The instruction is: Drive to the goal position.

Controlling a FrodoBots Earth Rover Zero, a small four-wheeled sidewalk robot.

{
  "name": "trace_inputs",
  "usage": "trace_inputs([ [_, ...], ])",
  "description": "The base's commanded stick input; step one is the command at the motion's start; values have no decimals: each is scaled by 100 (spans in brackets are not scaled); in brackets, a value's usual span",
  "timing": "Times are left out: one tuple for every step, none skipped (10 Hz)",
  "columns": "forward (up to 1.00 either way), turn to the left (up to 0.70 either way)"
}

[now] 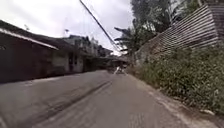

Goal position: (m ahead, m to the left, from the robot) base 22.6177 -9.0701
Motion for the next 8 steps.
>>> trace_inputs([
  [70,1],
  [70,1],
  [70,1],
  [70,1],
  [70,1],
  [70,1],
  [70,1],
  [70,1],
])
